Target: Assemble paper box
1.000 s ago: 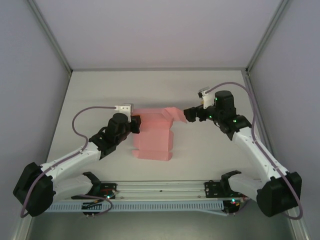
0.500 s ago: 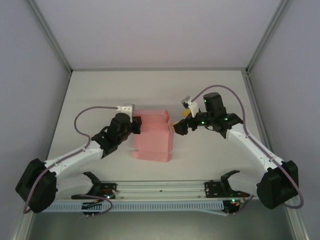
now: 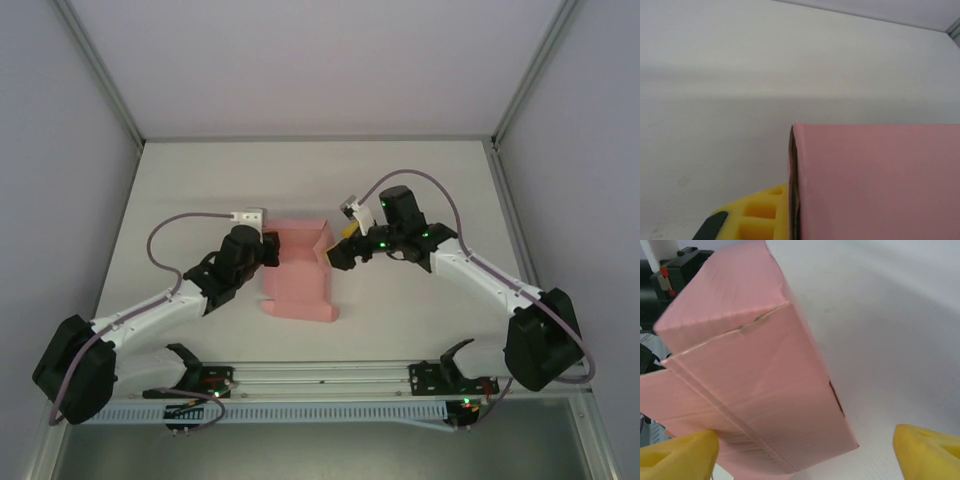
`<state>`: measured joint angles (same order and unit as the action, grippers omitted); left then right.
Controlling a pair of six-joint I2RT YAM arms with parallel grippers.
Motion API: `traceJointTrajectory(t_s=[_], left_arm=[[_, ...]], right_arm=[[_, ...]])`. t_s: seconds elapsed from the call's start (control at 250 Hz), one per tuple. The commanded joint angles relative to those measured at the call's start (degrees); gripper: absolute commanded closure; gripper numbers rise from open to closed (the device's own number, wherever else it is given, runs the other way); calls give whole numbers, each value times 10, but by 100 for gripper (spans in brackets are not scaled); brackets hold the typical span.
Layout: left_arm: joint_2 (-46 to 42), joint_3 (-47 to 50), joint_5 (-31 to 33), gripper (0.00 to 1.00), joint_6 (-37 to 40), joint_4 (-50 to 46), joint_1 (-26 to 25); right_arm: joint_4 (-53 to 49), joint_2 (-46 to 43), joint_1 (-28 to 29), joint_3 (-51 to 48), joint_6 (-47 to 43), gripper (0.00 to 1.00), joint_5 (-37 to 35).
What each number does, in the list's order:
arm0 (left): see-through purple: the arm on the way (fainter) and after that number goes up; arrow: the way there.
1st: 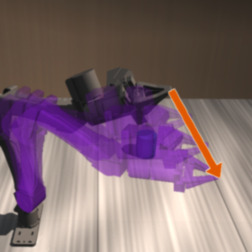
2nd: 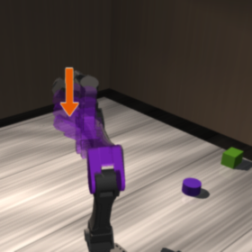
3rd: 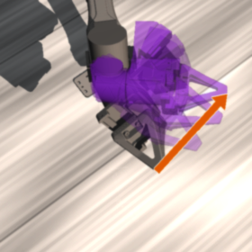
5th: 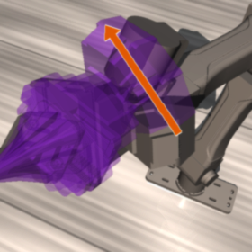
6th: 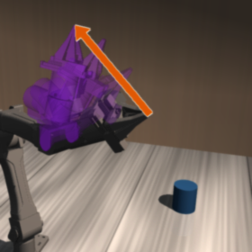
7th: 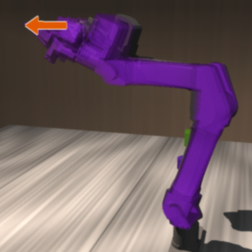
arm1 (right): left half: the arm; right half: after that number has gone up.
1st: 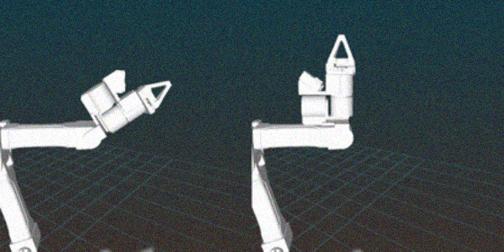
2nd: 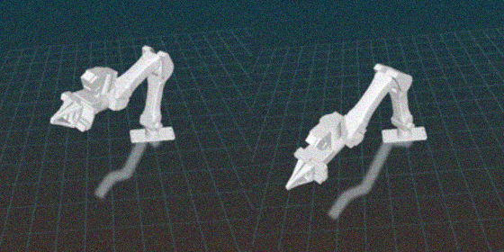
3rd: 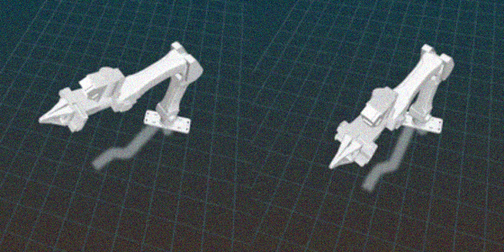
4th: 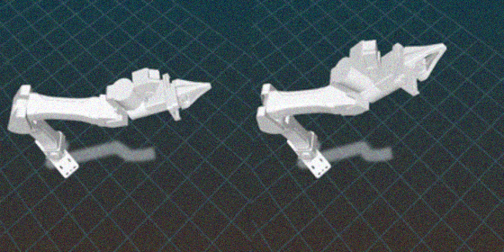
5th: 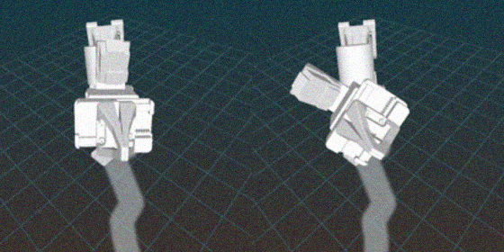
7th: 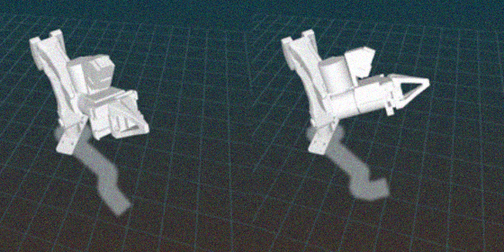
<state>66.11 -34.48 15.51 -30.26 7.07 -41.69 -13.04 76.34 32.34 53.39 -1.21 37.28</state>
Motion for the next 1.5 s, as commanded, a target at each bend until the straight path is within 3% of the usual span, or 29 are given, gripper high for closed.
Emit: traceJointTrajectory(t_s=[0.0,0.16,0.583,0.763,0.85,0.938,1.17,1.346,1.405,1.497], left_arm=[[7,-21,9,100,-20,14,-4],[17,-21,21,100,-33,21,-3],[4,-19,15,100,-42,16,-4],[-2,-23,-7,100,-45,16,-3],[0,-24,-14,100,-45,17,-4],[7,-29,-20,100,-49,12,-3],[49,-66,-23,100,-88,-27,-4],[98,-116,12,100,-166,-115,-5],[116,-139,32,100,-193,-168,-4],[137,-165,49,100,-224,-237,-1]], right_arm=[[42,14,15,30,54,16,-38],[58,48,37,49,100,28,-55],[30,77,93,72,68,36,-215],[51,78,121,56,35,46,-311],[103,74,129,33,33,60,-351],[164,67,146,6,31,76,-442],[263,84,195,-20,42,91,-758],[139,148,197,42,128,100,-1029],[103,164,186,57,156,100,-1078],[76,167,163,60,187,98,-1084]])
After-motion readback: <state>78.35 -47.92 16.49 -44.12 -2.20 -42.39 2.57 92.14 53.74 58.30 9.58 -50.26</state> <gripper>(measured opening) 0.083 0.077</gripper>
